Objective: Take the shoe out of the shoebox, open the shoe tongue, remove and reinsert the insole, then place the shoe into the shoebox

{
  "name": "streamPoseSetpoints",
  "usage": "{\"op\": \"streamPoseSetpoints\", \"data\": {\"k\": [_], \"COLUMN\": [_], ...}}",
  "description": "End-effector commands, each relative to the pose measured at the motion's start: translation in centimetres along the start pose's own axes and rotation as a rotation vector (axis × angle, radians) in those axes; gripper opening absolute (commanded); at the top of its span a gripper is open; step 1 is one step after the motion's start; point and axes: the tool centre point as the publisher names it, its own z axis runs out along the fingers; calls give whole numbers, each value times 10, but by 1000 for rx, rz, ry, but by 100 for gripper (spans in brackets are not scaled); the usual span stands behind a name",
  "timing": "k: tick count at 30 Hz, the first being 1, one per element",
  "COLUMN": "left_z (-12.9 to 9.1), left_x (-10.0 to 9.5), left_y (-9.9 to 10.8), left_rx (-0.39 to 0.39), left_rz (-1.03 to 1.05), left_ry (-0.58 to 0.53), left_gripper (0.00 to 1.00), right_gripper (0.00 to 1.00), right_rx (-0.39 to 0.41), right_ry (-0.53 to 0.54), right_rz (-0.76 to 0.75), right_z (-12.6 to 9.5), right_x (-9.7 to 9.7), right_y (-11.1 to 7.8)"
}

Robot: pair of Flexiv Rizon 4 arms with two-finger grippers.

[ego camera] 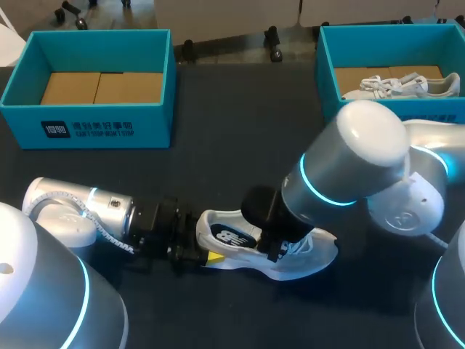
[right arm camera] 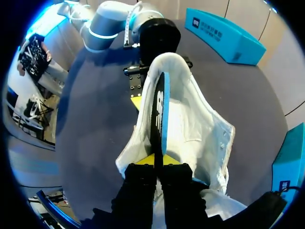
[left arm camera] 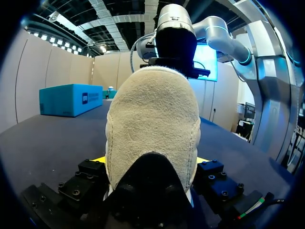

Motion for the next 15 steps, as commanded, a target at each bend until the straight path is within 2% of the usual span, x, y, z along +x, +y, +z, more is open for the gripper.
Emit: {"op": "streamPoseSetpoints", "data": {"k": [1, 15], "left_z": [-1, -1], "left_x": [-5, -5], "left_y": [2, 2], "left_rx": [-2, -2], "left_rz": [-2, -2], "left_ry": [-2, -2], "left_gripper": [0, 0], "right_gripper": [0, 0], "right_rx": [-79, -123], "right_ry": [-11, -24], "right_rz": [-14, -112], "right_z": [-10, -25], "right_x": [2, -13], "right_y": [-11, 3]}}
